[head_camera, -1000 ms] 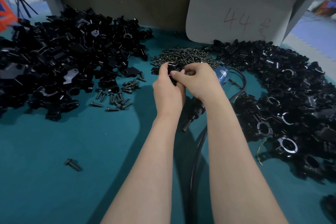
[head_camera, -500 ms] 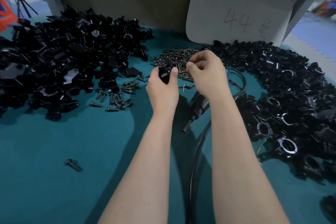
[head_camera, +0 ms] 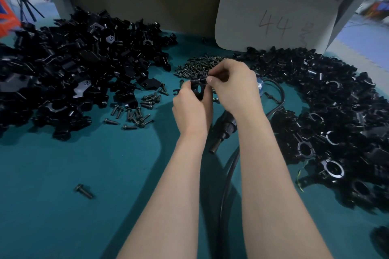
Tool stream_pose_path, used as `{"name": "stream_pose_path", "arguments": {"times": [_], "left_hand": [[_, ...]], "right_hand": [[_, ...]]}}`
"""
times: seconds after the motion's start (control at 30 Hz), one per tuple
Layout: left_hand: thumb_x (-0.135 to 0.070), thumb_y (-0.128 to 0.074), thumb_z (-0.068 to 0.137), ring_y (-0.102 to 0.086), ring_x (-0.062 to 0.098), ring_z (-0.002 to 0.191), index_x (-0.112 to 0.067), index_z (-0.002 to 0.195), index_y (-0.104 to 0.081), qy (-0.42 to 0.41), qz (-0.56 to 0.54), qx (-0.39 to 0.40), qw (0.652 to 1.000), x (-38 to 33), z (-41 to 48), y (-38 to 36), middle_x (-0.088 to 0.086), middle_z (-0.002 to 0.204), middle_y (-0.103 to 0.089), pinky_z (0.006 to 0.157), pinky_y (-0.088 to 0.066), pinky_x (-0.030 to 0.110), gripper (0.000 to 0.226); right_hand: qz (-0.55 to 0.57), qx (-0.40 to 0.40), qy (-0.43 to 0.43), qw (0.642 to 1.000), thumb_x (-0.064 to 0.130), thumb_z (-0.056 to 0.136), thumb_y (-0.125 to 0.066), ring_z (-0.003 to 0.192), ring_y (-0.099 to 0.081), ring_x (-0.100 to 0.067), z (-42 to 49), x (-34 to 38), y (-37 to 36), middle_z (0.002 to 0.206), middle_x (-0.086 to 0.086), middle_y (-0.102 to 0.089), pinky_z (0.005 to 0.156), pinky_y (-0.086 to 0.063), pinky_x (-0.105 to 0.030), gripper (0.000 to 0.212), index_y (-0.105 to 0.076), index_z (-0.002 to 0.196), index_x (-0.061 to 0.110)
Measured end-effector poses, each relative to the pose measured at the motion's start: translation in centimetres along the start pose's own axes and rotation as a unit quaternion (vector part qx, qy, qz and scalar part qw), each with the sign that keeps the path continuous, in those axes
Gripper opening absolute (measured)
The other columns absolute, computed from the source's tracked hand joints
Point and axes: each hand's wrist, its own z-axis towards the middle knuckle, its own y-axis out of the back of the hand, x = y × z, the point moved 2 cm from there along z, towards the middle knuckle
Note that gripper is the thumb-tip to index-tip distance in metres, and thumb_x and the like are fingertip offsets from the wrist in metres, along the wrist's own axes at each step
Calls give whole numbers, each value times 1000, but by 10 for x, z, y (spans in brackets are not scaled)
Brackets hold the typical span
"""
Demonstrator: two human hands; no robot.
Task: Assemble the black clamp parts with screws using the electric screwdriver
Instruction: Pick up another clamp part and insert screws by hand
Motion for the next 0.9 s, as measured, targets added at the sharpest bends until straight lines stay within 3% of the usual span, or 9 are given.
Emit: {"name": "stream_pose_path", "arguments": {"times": [0.1, 0.2, 0.3, 0.4, 0.57, 0.67, 0.77, 0.9], "left_hand": [[-42, -57, 92, -64, 26, 88, -14, 101, -62, 4, 2, 1, 1000, 1, 0, 0, 1, 90, -67, 79, -53, 39, 30], [-43, -53, 93, -63, 26, 89, -12, 100, -59, 13, 2, 7, 1000, 1, 2, 0, -2, 87, -63, 78, -53, 38, 32], [-43, -53, 93, -62, 27, 90, -8, 121, -59, -5, 28, 7, 1000, -1, 4, 2, 6, 96, -67, 70, -47, 33, 45], [-37, -55, 94, -61, 29, 95, -6, 124, -57, -2, 41, -2, 999, 2, 3, 4, 8, 102, -65, 71, -41, 30, 43], [-40, -55, 93, -61, 29, 81, -10, 98, -61, 22, 19, -2, 1000, 7, 4, 3, -1, 77, -60, 67, -46, 34, 31], [-38, -56, 93, -55, 24, 77, -7, 107, -61, 10, 32, -12, 999, 6, 4, 1, -9, 70, -48, 67, -41, 31, 34], [-31, -52, 97, -50, 20, 80, -6, 115, -58, 2, 77, -18, 997, 7, 6, 0, -9, 74, -39, 69, -38, 31, 31], [-27, -50, 97, -58, 30, 78, -8, 99, -54, -21, 122, -4, 992, 7, 6, 1, 3, 76, -54, 63, -36, 33, 19]], "right_hand": [[6, 6, 0, 1000, 19, 88, -65, 88, -59, -12, 0, -2, -5, 83, 10, -62, 77, -47, -24, 4, -66, 87, 23], [15, 11, -3, 1000, 20, 88, -65, 80, -53, -7, -1, -3, -10, 81, 11, -60, 61, -36, -13, 2, -66, 87, 22], [28, -11, 2, 1000, 19, 88, -64, 78, -52, -8, 0, -3, -13, 78, 10, -58, 63, -31, -12, 3, -68, 89, 18], [28, -6, -11, 1000, 20, 90, -63, 79, -51, -8, -1, -5, -20, 82, 7, -59, 63, -30, -11, 7, -68, 92, 16], [17, 42, -33, 998, 25, 91, -61, 82, -52, -7, 2, -8, -22, 88, 8, -60, 70, -35, -14, 15, -69, 102, 18], [-6, 39, -22, 999, 23, 92, -59, 77, -50, -7, 4, -10, -18, 88, 7, -58, 61, -33, -11, 9, -65, 98, 19], [-53, 41, 17, 998, 26, 97, -51, 92, -49, -18, 4, -7, -22, 102, -3, -55, 74, -33, -23, 16, -60, 103, 15], [-90, 59, 27, 994, 31, 101, -41, 105, -49, -31, 4, -9, -28, 113, -11, -51, 83, -35, -33, 29, -57, 112, 11]]}}
